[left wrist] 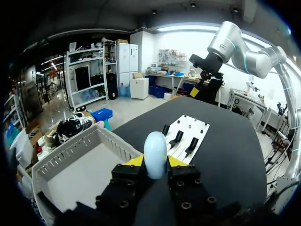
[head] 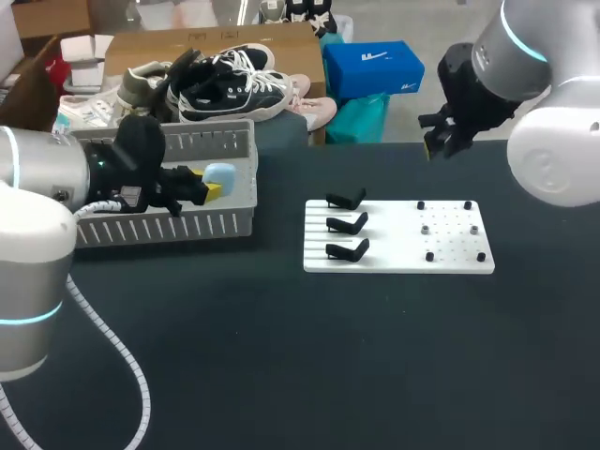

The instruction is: Pick up each earbud case from the left stands, insert the matching earbuds, close the lid, and place the case in the box.

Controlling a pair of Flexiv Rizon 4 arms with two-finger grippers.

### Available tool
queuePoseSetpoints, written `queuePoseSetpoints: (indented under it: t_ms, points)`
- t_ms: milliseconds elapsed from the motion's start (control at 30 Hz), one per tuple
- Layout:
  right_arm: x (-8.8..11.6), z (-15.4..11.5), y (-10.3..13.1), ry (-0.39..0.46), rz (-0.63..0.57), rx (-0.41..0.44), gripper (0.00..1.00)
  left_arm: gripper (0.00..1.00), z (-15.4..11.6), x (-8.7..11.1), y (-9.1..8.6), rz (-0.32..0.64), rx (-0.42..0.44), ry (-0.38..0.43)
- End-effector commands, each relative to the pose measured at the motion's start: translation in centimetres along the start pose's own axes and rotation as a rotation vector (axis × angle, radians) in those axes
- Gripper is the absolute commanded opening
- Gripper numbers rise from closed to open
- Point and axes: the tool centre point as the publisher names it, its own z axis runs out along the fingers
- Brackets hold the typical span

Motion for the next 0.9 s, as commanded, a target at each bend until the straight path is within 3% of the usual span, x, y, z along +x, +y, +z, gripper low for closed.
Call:
queuePoseSetpoints:
  t_ms: [33,567,800,900]
  points:
    - [-0.3,0.8,-0.3,0.013,0.009,0.007,0.26,0.0,1.4,0.2,1.2,-0.009,0.003,-0.003]
    - [-0.7,1.6,-1.3,0.047,0.037,0.048,0.25,0.0,4.2,1.8,7.8,-0.068,0.054,0.006]
    - [-1.0,2.4,-1.4,0.062,0.041,0.051,0.25,0.0,6.2,1.9,9.6,-0.107,0.087,0.065]
    - [-1.1,2.7,-1.3,0.068,0.042,0.05,0.25,0.0,6.7,2.0,9.9,-0.124,0.094,0.055]
